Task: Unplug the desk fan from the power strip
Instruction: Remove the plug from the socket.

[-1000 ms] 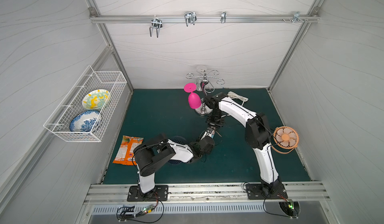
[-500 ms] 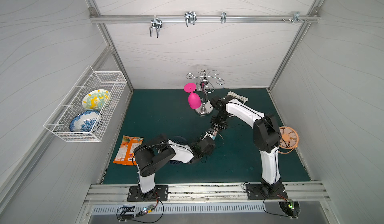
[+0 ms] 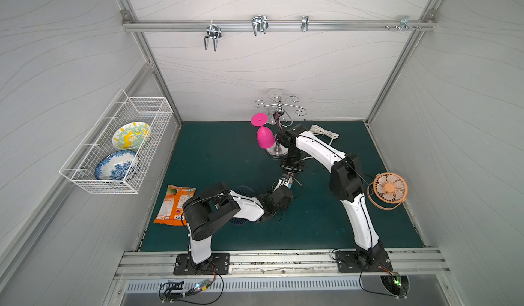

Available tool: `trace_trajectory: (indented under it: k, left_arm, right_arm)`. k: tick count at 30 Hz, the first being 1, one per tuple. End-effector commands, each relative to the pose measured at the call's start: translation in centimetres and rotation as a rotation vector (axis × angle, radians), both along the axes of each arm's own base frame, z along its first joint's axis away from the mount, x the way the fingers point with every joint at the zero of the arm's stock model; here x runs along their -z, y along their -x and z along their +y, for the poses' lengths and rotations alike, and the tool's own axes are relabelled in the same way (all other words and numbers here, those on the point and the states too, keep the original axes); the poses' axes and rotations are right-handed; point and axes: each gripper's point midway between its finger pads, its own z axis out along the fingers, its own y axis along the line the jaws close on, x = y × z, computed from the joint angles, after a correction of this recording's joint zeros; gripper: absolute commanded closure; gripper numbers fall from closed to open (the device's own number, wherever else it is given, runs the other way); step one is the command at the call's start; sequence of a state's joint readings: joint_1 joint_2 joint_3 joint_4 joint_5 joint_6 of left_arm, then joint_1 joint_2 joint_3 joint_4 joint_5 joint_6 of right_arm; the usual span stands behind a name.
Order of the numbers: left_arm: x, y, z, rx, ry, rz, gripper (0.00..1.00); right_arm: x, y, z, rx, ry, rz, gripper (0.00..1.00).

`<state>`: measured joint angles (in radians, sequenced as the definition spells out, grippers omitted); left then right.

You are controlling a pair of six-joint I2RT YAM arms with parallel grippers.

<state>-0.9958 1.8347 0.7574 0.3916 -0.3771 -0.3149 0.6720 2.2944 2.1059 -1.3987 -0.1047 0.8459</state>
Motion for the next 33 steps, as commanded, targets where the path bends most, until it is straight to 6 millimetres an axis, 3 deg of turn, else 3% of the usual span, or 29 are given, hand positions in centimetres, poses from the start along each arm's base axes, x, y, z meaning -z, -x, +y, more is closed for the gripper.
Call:
trace_trajectory:
  k: [1,11,24,33]
  left_arm:
    - [2.3,2.8,-1.7,0.145,-0.038,0.107,1.00]
    - [1.9,2.2,-1.4,0.124,-0.016,0.115,1.00]
    - [2.2,2.4,-1.1,0.120,-0.019,0.128,1.00]
    - [2.1,2.2,-1.0,0.116,-0.020,0.125,1.00]
  right_arm:
    - [-3.5,-1.1,1.4,-0.046,-0.086,-0.132,1.00]
    - [-2.5,1.4,1.6,-0.021,-0.083,-0.151,1.00]
    - [-4.1,0.3,0.6,0.009,-0.132,-0.217,1.00]
    - [-3.3,1.8,0.7,-0.044,-0.089,-0.243,1.00]
